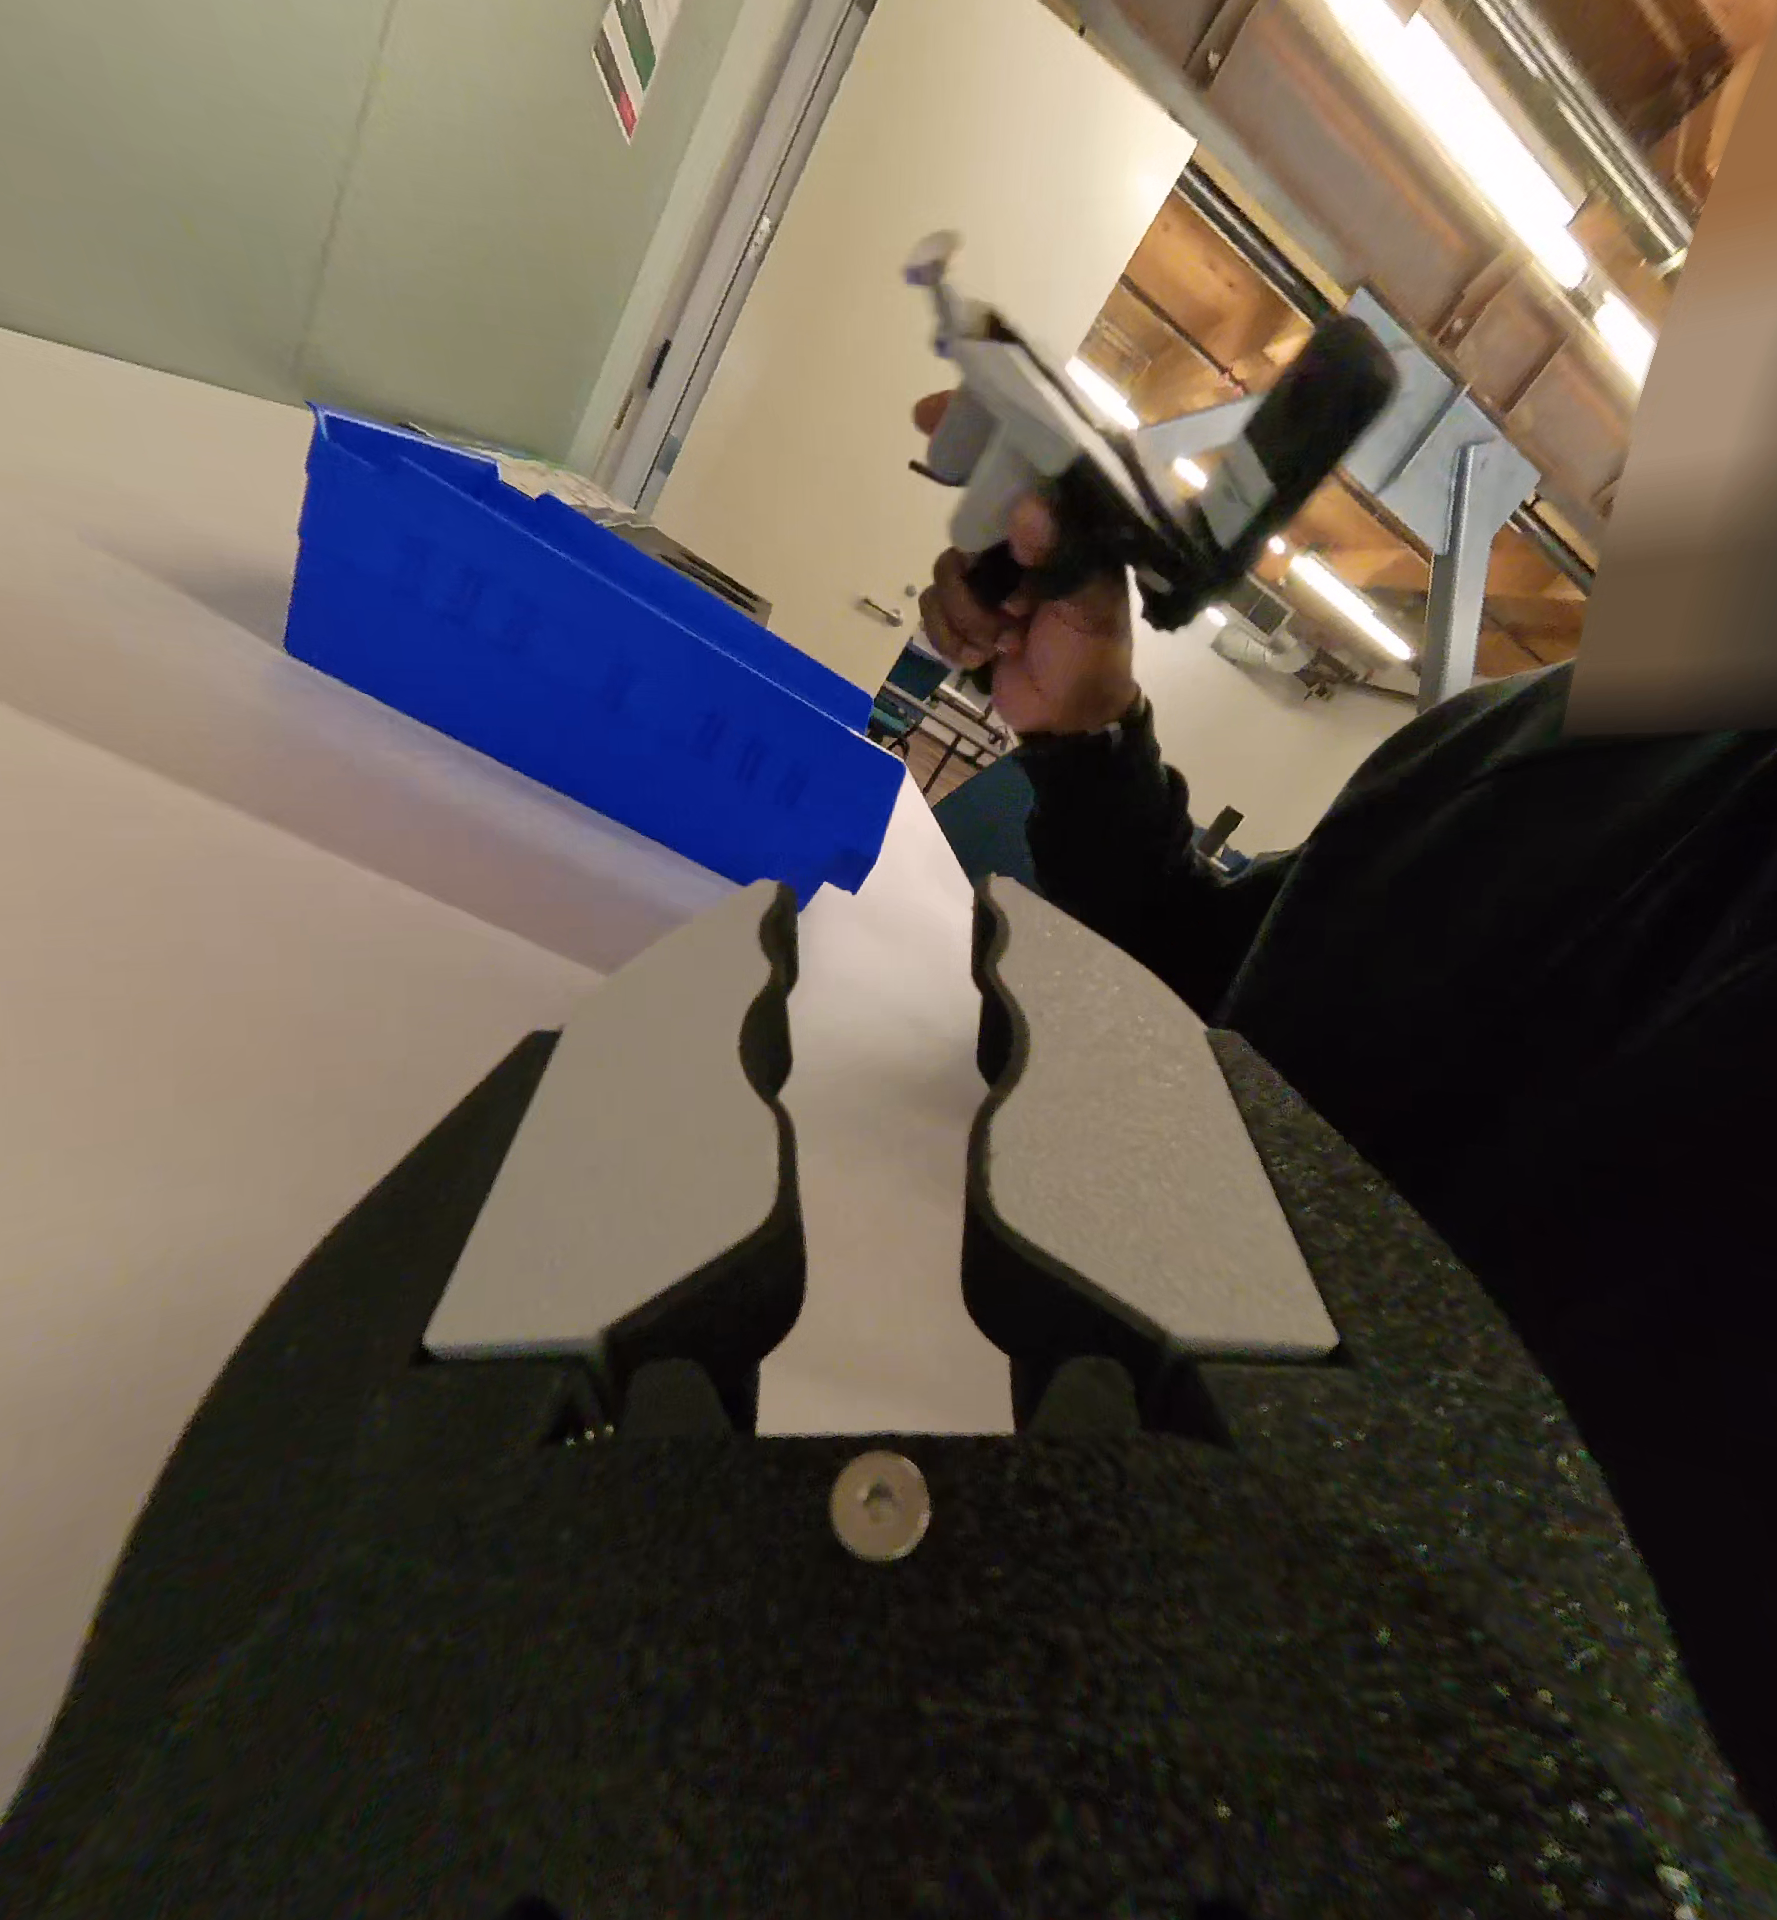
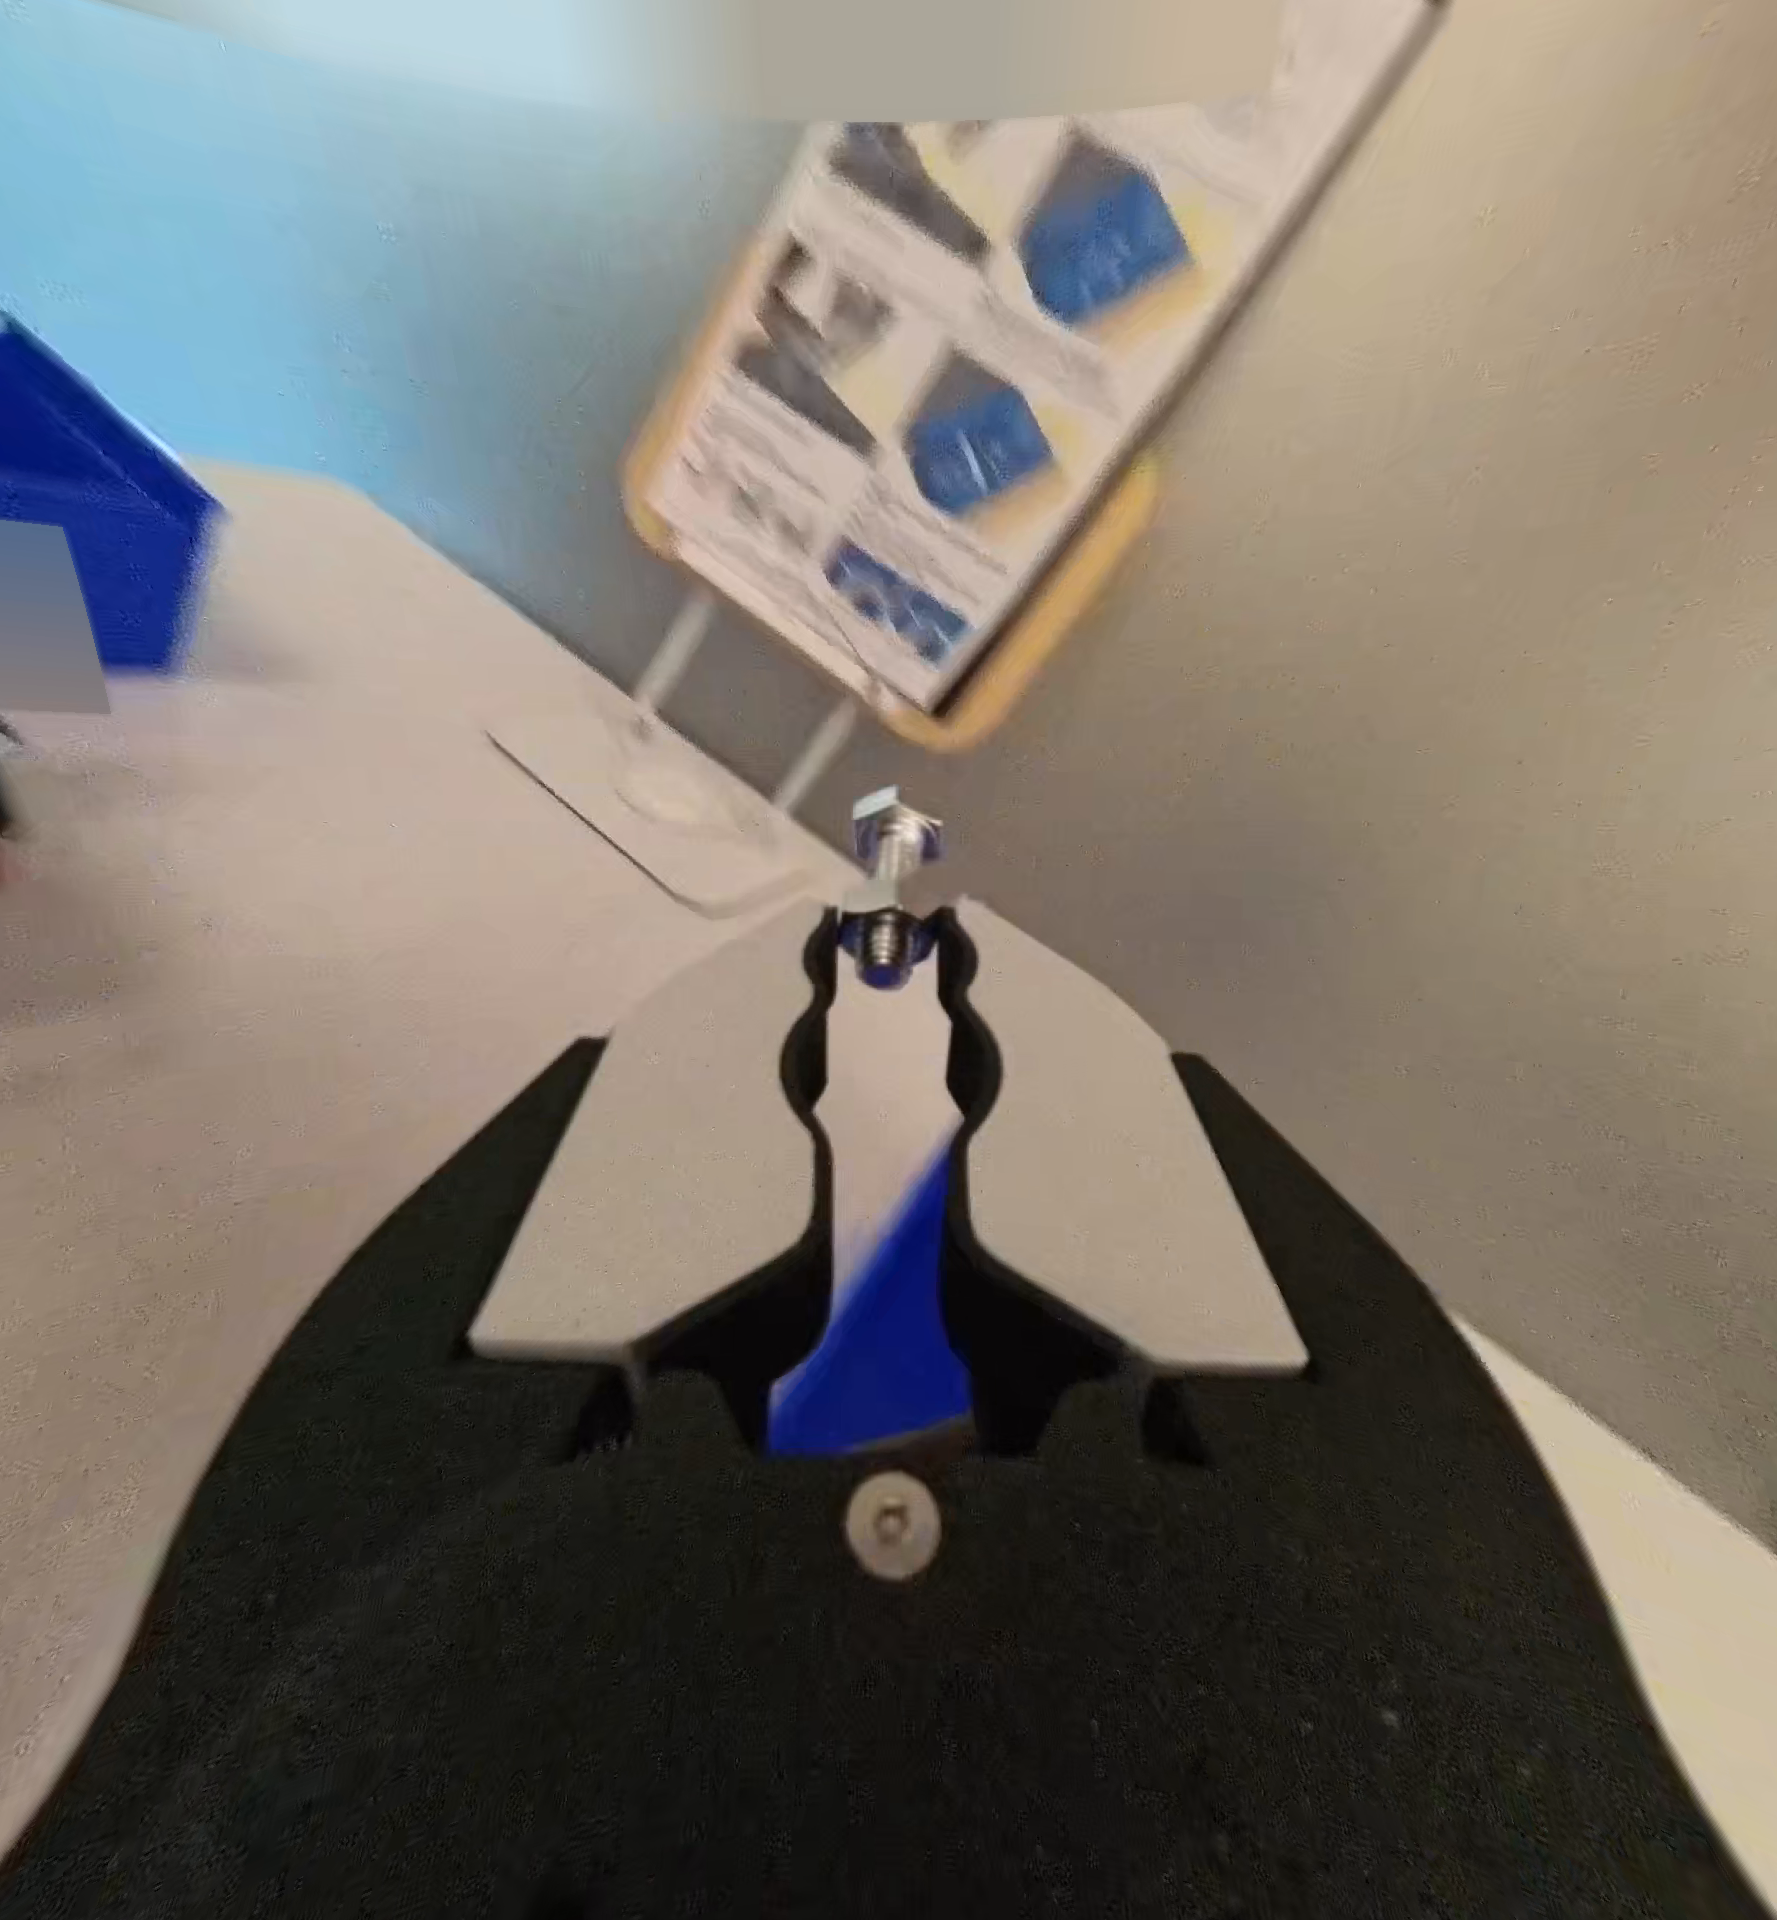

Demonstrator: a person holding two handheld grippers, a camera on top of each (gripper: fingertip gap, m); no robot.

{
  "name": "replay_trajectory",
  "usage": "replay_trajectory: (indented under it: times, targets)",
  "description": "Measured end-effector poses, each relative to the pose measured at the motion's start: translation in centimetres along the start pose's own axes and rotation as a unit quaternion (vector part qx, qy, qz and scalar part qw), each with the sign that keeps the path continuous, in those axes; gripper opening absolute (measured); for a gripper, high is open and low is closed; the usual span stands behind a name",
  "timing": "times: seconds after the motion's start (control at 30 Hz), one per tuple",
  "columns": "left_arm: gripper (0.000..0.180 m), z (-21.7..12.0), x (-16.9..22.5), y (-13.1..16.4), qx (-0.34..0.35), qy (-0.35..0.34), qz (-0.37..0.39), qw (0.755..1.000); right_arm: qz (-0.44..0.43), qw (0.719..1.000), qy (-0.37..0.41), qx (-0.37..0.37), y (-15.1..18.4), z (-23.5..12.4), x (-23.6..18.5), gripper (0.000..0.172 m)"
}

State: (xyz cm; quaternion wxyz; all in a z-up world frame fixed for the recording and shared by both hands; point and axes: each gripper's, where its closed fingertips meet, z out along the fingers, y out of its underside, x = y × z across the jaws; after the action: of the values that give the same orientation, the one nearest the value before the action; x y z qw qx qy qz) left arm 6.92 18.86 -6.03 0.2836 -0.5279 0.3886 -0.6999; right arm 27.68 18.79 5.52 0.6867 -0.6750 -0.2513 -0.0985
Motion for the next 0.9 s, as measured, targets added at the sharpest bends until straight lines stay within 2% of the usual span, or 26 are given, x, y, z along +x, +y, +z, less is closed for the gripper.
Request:
replay_trajectory:
  times: [0.1, 0.2, 0.3, 0.4, 0.5, 0.6, 0.7, 0.8, 0.9]
  targets:
    - [0.030, 0.3, 0.2, 0.2, -0.003, 0.004, -0.002, 1.000, 0.053, 0.983, -0.034, -0.170, 9.8, 0.2, 3.3, 0.018]
    - [0.028, 0.5, 0.3, 0.3, -0.005, 0.004, -0.001, 1.000, 0.063, 0.958, -0.040, -0.278, 18.0, 0.8, 4.5, 0.018]
    - [0.026, 0.5, 0.4, 0.3, -0.006, 0.000, 0.006, 1.000, 0.044, 0.934, -0.043, -0.351, 22.4, 1.4, 4.7, 0.018]
    - [0.025, 0.5, 0.3, 0.4, -0.008, -0.001, 0.008, 1.000, 0.026, 0.917, -0.042, -0.397, 25.1, 1.9, 4.9, 0.018]
    - [0.024, 0.6, 0.5, 0.6, -0.015, 0.000, 0.013, 1.000, 0.033, 0.898, -0.054, -0.436, 26.9, 1.4, 4.4, 0.018]
    - [0.024, 0.7, 0.5, 0.7, -0.019, -0.001, 0.016, 1.000, 0.045, 0.884, -0.042, -0.464, 27.1, -0.2, 4.9, 0.019]
    - [0.024, 0.8, 0.5, 0.7, -0.020, 0.000, 0.016, 1.000, 0.060, 0.879, -0.041, -0.471, 26.1, -2.2, 5.4, 0.037]
    - [0.024, 0.8, 0.6, 0.8, -0.022, 0.001, 0.018, 1.000, 0.058, 0.900, -0.028, -0.432, 23.3, -3.3, 6.0, 0.048]
    - [0.024, 0.9, 0.8, 0.8, -0.030, -0.008, 0.036, 0.999, 0.060, 0.951, -0.042, -0.301, 16.8, -3.1, 5.1, 0.052]
